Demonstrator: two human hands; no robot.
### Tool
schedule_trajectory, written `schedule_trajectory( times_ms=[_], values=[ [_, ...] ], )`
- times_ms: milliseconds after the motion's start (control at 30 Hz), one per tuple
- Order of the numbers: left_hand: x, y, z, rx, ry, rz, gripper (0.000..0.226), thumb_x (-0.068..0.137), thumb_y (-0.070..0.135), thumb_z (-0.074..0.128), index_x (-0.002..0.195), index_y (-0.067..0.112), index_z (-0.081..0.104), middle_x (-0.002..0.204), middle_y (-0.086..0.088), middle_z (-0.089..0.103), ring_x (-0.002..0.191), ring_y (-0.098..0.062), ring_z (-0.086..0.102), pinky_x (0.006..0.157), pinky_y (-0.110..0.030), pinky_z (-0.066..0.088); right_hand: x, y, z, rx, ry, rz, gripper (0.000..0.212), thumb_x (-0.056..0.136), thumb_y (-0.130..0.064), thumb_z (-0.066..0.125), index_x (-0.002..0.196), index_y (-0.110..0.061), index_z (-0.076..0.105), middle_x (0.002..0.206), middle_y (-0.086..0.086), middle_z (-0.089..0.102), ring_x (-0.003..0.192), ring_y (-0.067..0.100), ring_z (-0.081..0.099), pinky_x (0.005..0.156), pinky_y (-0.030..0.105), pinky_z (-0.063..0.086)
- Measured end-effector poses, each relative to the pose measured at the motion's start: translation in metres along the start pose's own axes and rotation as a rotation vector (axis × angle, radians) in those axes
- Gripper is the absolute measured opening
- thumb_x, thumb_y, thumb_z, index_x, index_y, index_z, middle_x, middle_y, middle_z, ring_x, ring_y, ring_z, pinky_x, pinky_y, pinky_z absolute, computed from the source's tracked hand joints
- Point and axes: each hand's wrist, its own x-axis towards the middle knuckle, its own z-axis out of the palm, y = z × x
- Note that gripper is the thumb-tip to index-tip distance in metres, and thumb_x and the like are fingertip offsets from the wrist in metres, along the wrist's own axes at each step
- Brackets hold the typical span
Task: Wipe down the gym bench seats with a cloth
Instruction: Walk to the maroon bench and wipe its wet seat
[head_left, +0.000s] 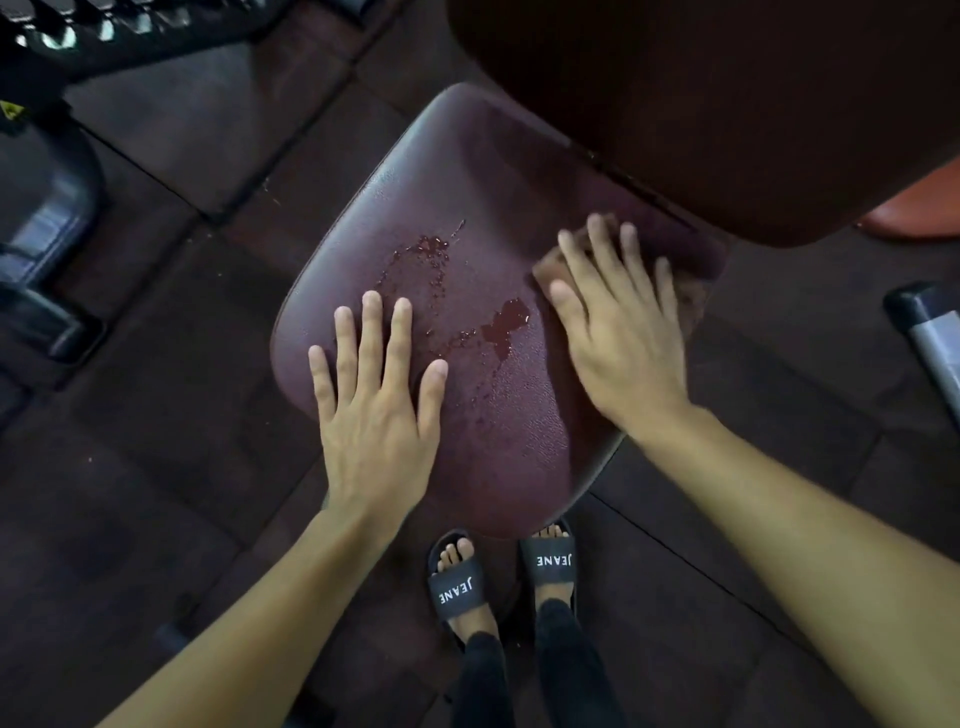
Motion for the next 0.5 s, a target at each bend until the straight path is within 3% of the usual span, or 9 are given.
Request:
schedule_trajectory(
  times_ms=[67,233,367,500],
  values=[
    [0.001,0.0,-0.001,-0.037,-0.003,-0.014,0.059,0.101,0.049,0.016,0.156,0.027,0.015,0.164,0.005,0.005,0.151,-0.016,-0.004,0.123,-0.045,-0.001,0.015,-0.029,0.007,-0.027,0.04,0.009,0.056,0.103,-0.046,0.024,0.155,-0.025,0.025,0.165,-0.002,0.018,0.153,0.02,0.011,0.123,0.046,0.008],
    [-0.002,-0.002,-0.002,-0.025,0.009,-0.036,0.058,0.102,0.047,0.018,0.156,0.026,0.016,0.164,0.003,0.005,0.152,-0.017,-0.004,0.123,-0.047,-0.001,-0.066,-0.024,0.012,-0.123,-0.092,-0.367,0.056,0.104,-0.046,0.028,0.155,-0.025,0.026,0.164,-0.005,0.019,0.152,0.013,0.013,0.124,0.041,0.012],
    [-0.002,-0.001,0.003,0.001,0.032,-0.047,0.057,0.103,0.046,0.018,0.156,0.025,0.016,0.164,0.001,0.007,0.152,-0.019,-0.003,0.122,-0.05,0.001,-0.047,0.01,0.0,-0.128,-0.106,-0.231,0.056,0.102,-0.049,0.024,0.156,-0.034,0.019,0.165,-0.01,0.012,0.152,0.01,0.005,0.123,0.039,0.002],
    [-0.002,0.0,0.006,0.02,0.061,-0.048,0.059,0.103,0.045,0.019,0.156,0.021,0.014,0.164,0.0,0.01,0.152,-0.02,0.0,0.123,-0.049,0.003,0.034,-0.022,0.003,-0.047,0.011,-0.038,0.055,0.104,-0.045,0.024,0.156,-0.03,0.019,0.166,-0.006,0.011,0.153,0.017,0.007,0.122,0.043,0.006]
  ],
)
